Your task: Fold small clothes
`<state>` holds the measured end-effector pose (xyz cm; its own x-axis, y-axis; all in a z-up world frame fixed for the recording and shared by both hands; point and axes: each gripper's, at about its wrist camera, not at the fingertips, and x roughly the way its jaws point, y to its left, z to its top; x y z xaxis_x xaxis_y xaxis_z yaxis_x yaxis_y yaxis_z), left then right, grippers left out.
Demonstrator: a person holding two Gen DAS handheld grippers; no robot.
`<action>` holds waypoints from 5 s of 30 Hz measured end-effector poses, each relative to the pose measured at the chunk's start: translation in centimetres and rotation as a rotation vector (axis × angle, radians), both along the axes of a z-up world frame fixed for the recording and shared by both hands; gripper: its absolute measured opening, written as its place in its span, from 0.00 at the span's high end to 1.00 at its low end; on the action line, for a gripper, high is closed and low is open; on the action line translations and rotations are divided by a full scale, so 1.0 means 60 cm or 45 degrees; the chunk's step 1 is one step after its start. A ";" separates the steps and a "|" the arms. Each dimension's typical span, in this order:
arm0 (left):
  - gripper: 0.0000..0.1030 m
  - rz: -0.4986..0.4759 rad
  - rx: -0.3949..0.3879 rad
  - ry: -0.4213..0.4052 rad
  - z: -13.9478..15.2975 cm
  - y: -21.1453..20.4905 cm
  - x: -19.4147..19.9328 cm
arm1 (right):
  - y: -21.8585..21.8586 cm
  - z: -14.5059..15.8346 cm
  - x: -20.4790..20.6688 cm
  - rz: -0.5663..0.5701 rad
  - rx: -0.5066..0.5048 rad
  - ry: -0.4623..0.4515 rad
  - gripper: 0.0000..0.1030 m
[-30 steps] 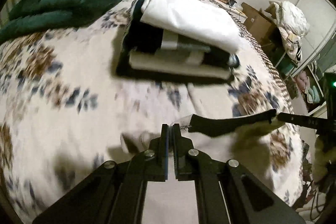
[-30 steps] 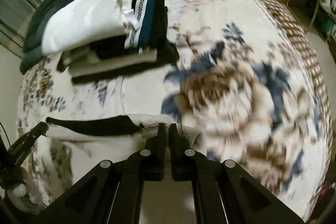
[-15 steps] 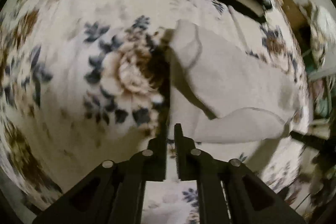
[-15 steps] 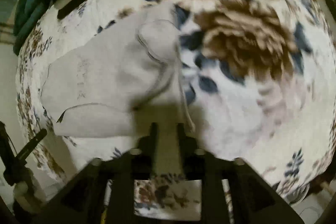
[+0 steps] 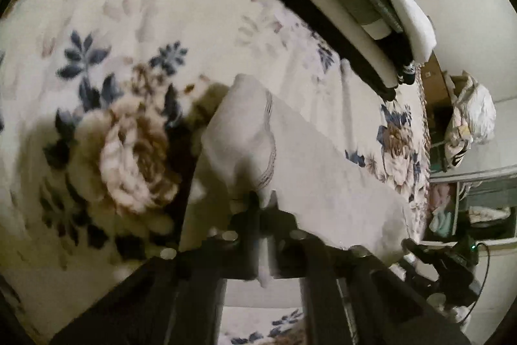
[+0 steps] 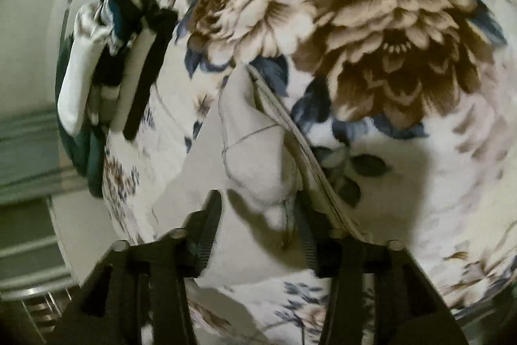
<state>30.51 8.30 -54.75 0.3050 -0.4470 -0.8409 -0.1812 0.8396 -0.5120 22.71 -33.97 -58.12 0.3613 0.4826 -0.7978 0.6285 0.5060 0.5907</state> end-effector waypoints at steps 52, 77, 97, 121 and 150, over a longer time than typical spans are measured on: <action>0.52 -0.060 0.134 -0.019 -0.053 0.012 0.112 | 0.006 -0.019 0.094 0.021 -0.276 -0.092 0.53; 0.85 -0.026 -0.132 0.040 -0.065 0.006 0.025 | 0.002 -0.113 0.024 0.297 0.180 -0.006 0.72; 0.87 -0.123 0.027 -0.269 0.248 -0.011 0.167 | 0.045 0.228 0.160 0.304 -0.006 -0.239 0.83; 0.48 -0.195 0.591 -0.393 0.274 -0.109 0.610 | 0.079 0.277 0.690 0.489 -0.366 -0.251 0.70; 0.04 -0.113 0.708 -0.558 0.543 -0.156 0.272 | 0.230 0.656 0.315 0.447 -1.340 -0.326 0.00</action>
<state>46.81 -1.08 -22.14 0.6497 -0.0261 -0.7598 0.0242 0.9996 -0.0136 41.59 -20.19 -18.77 0.5489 -0.2763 -0.7889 0.2761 0.9507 -0.1409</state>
